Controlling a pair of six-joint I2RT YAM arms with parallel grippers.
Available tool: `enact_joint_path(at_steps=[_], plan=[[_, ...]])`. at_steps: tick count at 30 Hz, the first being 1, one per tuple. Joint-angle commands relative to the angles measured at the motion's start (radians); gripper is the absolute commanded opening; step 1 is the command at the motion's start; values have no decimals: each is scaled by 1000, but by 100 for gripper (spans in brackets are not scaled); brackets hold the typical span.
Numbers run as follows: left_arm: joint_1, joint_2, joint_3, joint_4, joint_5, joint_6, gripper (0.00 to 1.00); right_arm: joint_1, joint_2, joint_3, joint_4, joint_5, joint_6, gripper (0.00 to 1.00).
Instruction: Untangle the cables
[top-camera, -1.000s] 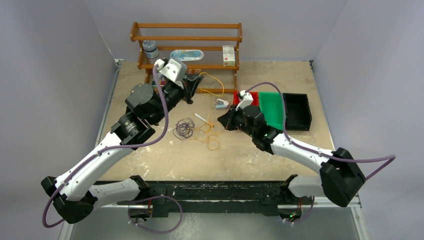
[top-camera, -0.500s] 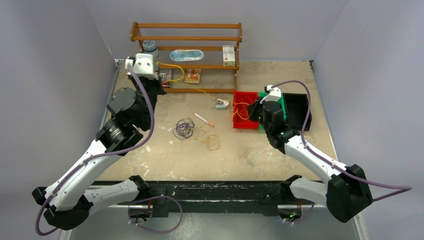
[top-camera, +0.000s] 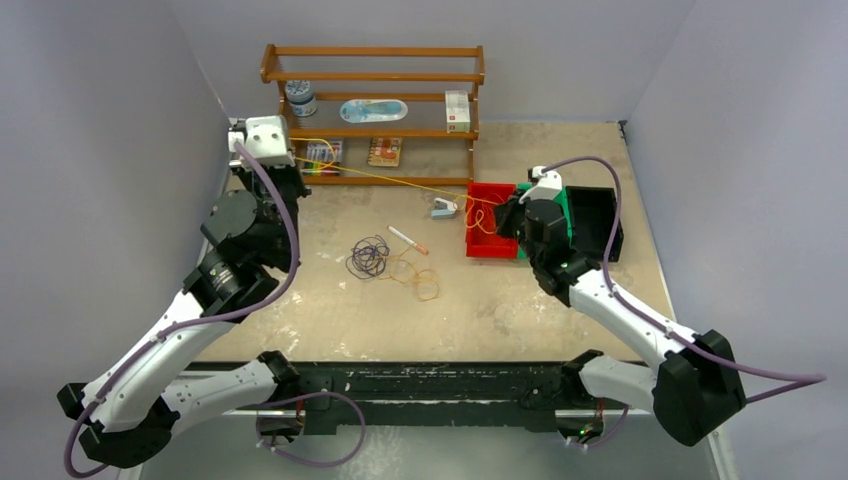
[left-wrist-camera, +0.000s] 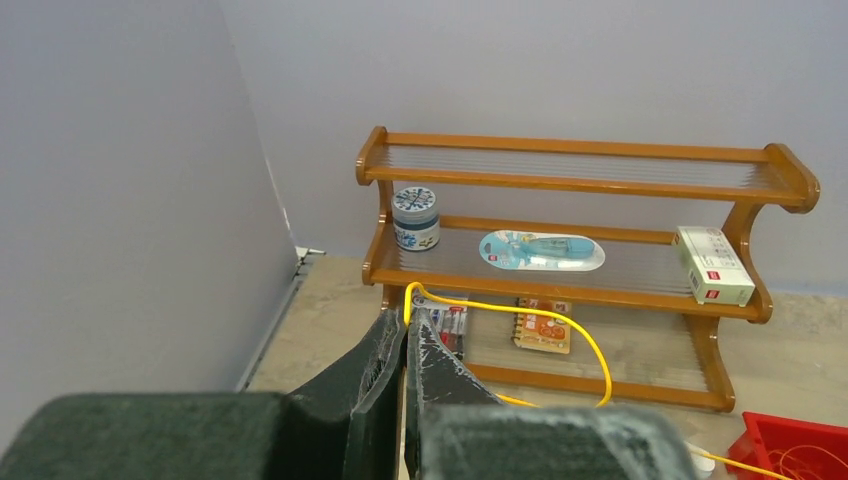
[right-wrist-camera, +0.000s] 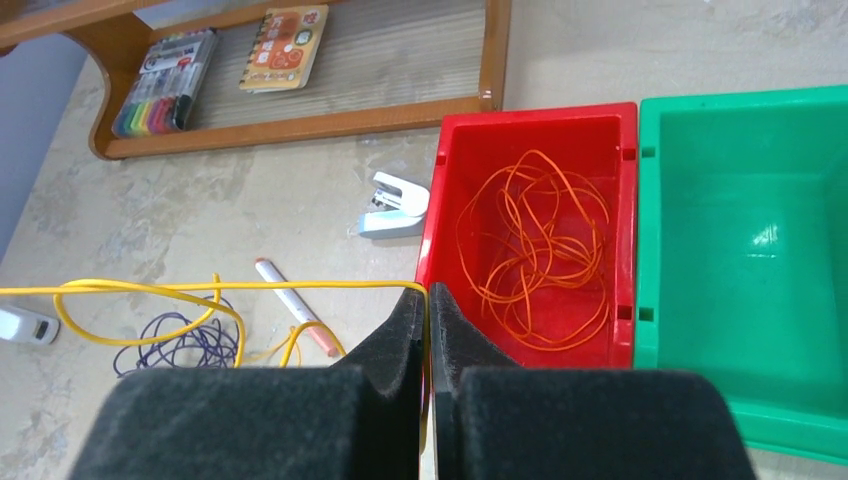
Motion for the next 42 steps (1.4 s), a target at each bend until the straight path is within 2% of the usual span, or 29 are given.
enact_joint_path(at_steps=[1,6,9,13,20,24,28,33,42], plan=[[12,-71,13,108,-64,23,0,-42,-35,30,-72,134,-71,0],[11,1,6,11,199,-147,0,-43,-107,50,-37,81,-96,0],[12,61,-24,35,340,-254,0,-44,-148,61,7,-8,-119,0],[12,185,-16,71,590,-323,0,-63,-165,86,28,-82,-121,0],[12,480,62,239,875,-467,0,-262,-131,97,85,-323,-38,0],[11,669,166,343,1023,-558,0,-332,-149,98,73,-324,1,0],[10,826,250,456,1103,-633,0,-391,-191,91,34,-236,32,0],[-4,1010,373,503,1179,-698,0,-447,-208,88,14,-205,33,0],[-48,1290,628,469,1222,-678,0,-507,-157,86,47,-203,13,0]])
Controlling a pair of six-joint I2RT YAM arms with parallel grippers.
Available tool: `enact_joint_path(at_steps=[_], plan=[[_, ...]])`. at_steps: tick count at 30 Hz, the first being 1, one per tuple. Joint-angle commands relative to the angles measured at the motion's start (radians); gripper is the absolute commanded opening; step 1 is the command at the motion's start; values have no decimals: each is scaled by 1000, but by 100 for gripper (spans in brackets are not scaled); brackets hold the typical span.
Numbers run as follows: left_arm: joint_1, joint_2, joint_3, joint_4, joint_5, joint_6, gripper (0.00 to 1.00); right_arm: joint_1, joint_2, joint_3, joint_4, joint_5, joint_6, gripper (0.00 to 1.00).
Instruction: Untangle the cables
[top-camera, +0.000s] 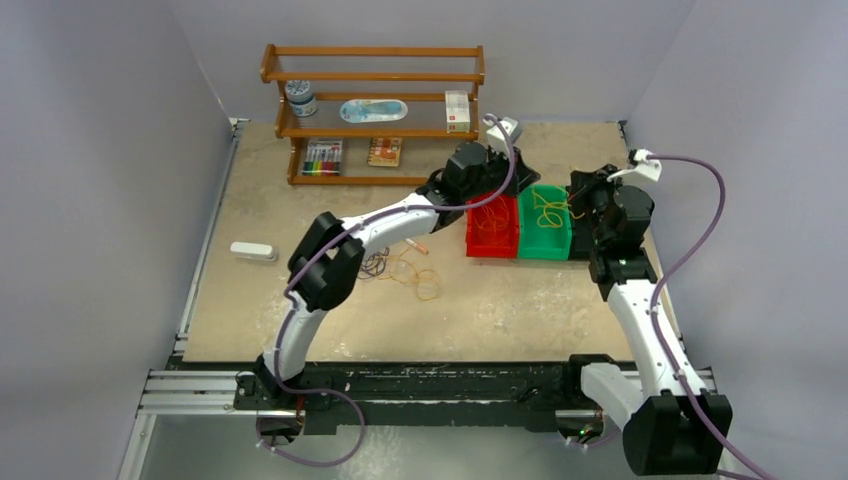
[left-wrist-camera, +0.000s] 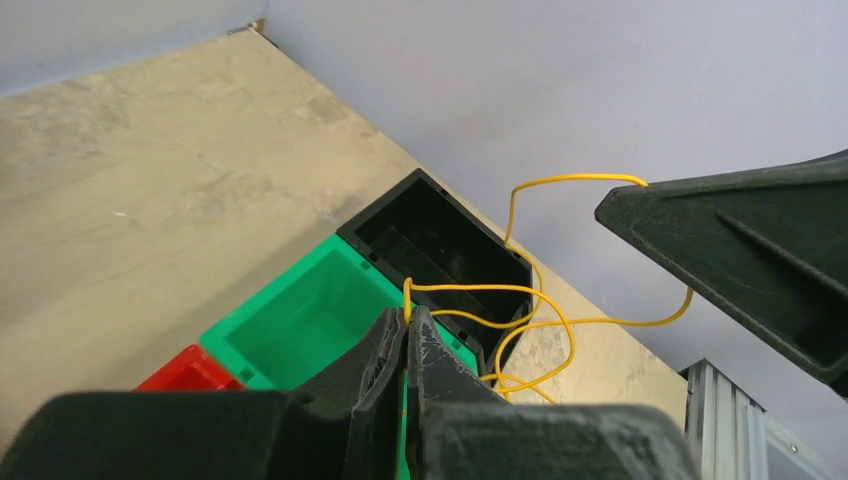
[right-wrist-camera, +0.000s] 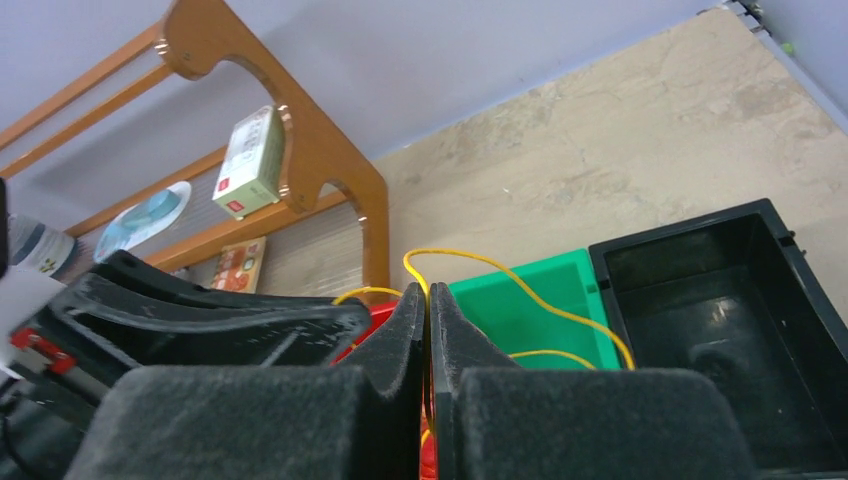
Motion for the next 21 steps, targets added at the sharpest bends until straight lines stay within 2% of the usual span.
enact_joint_path(at_steps=[1,4,9,15,21], plan=[[-19,94,155,40,51,-7,0,-30,37,30,43,3,-11,0],[-20,171,227,7,60,4,0,-41,77,36,74,-47,-24,0],[-20,226,266,-62,43,57,0,-46,148,42,104,-174,-39,0],[-16,188,208,-81,0,93,26,-47,193,38,123,-238,-41,0],[-11,72,98,-60,-56,127,44,-47,244,31,127,-259,-39,0]])
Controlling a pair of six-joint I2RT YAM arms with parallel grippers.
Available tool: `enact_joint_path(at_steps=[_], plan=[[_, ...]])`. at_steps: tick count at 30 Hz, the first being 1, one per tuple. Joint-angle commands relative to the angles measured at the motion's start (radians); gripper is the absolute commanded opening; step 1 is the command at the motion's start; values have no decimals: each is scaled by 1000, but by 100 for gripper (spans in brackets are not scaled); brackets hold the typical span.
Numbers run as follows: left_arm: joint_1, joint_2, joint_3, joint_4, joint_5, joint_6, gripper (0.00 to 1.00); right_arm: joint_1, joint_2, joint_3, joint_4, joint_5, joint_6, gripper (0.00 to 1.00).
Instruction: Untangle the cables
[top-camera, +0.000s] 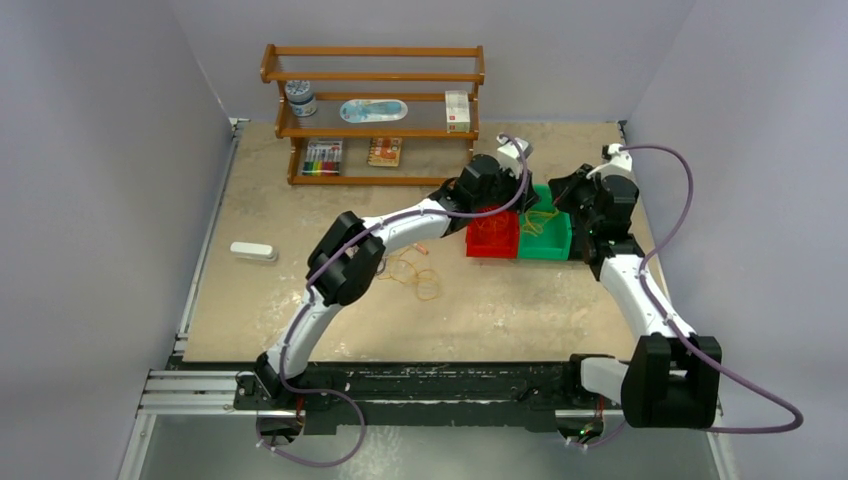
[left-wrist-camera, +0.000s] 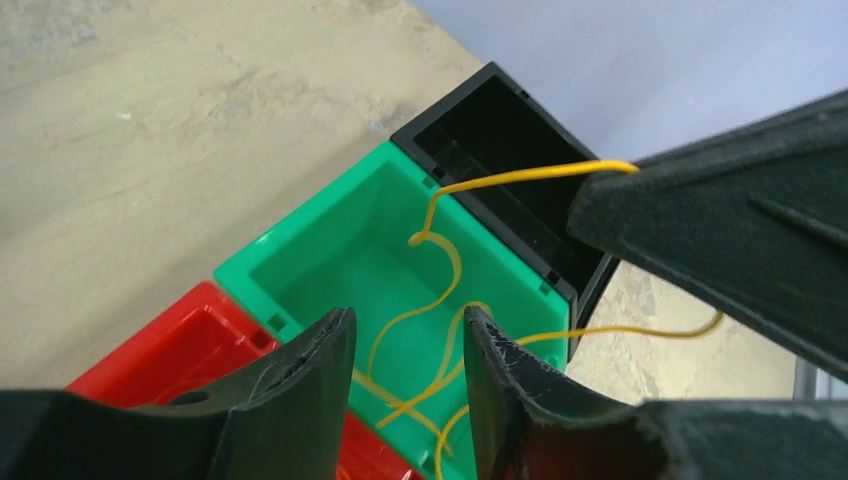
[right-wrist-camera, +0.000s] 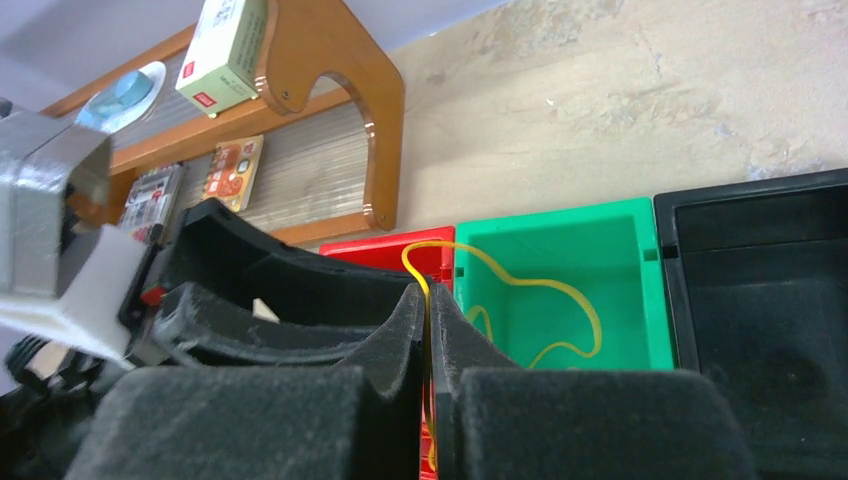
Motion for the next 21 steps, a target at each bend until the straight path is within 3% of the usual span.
enact_joint_path(at_steps=[1,7,21], plan=[[8,-158,-76,51,-59,51,47,-4,29,30,55,-26,-12,0],[17,-258,-165,68,-93,52,55,-4,70,28,42,108,2,0],[48,-440,-363,53,-197,-9,64,-4,113,46,7,300,-59,0]])
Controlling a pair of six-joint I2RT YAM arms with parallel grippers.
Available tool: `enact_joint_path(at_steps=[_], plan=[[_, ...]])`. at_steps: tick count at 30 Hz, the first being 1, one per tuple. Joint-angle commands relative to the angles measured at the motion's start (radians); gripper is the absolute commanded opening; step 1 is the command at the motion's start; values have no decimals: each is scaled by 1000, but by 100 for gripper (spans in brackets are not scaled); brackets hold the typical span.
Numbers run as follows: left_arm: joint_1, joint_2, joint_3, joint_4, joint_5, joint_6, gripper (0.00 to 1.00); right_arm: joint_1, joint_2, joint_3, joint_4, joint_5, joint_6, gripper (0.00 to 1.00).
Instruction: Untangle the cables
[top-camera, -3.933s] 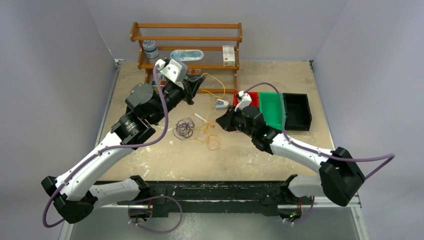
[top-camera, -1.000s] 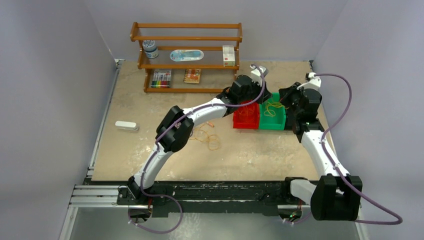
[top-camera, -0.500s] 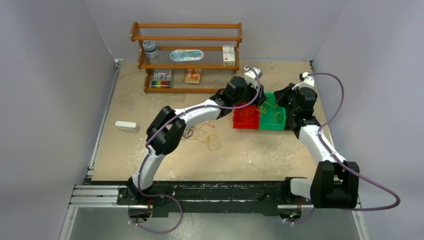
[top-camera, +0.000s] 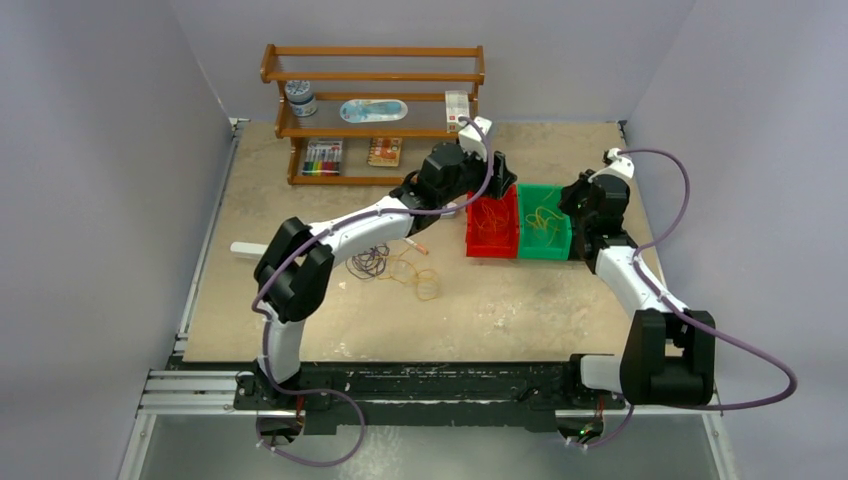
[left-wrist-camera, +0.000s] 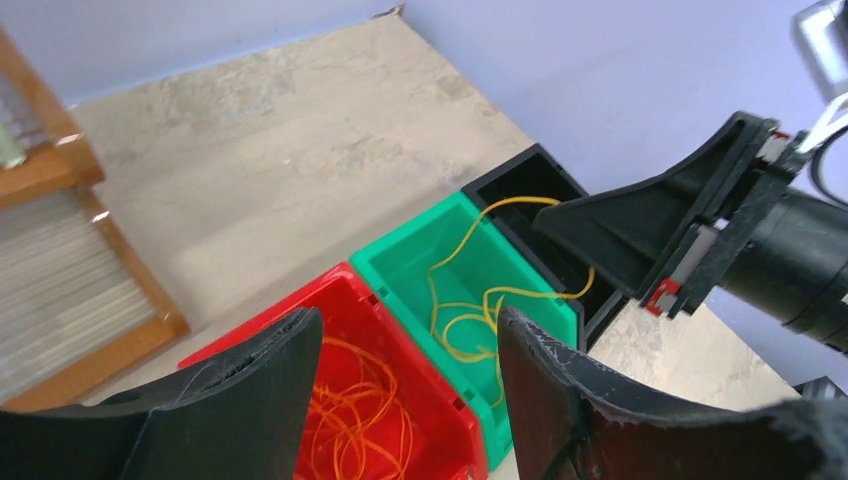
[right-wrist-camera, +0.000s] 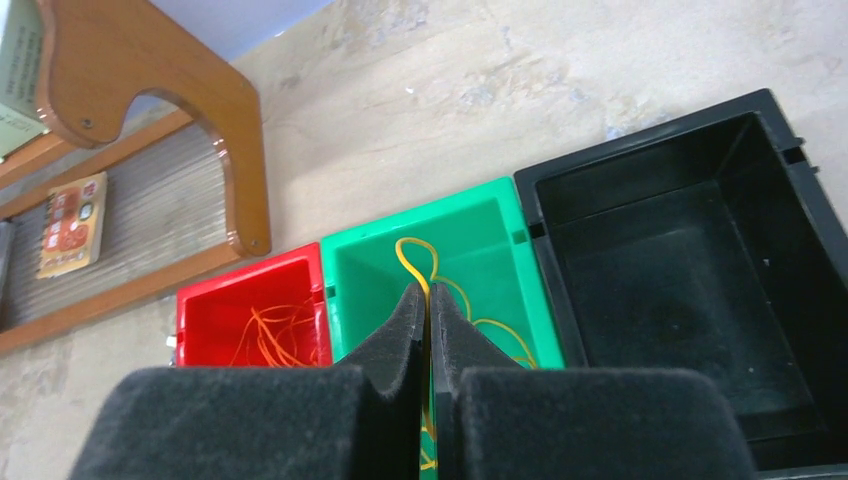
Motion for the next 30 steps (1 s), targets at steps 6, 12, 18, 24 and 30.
enact_joint_path(at_steps=[6,12,18,24,30], plan=[[43,-189,-156,-114,-176,-145,68,-4,19,47,16,95,-67,0],[160,-310,-268,-322,-193,-261,74,-2,76,72,-8,-33,-126,1],[198,-430,-364,-465,-294,-223,78,-1,147,74,-29,-102,-157,2],[198,-525,-423,-541,-373,-196,80,25,258,112,-66,-160,-199,6],[198,-586,-486,-537,-362,-190,80,52,355,186,-116,-181,-237,8]])
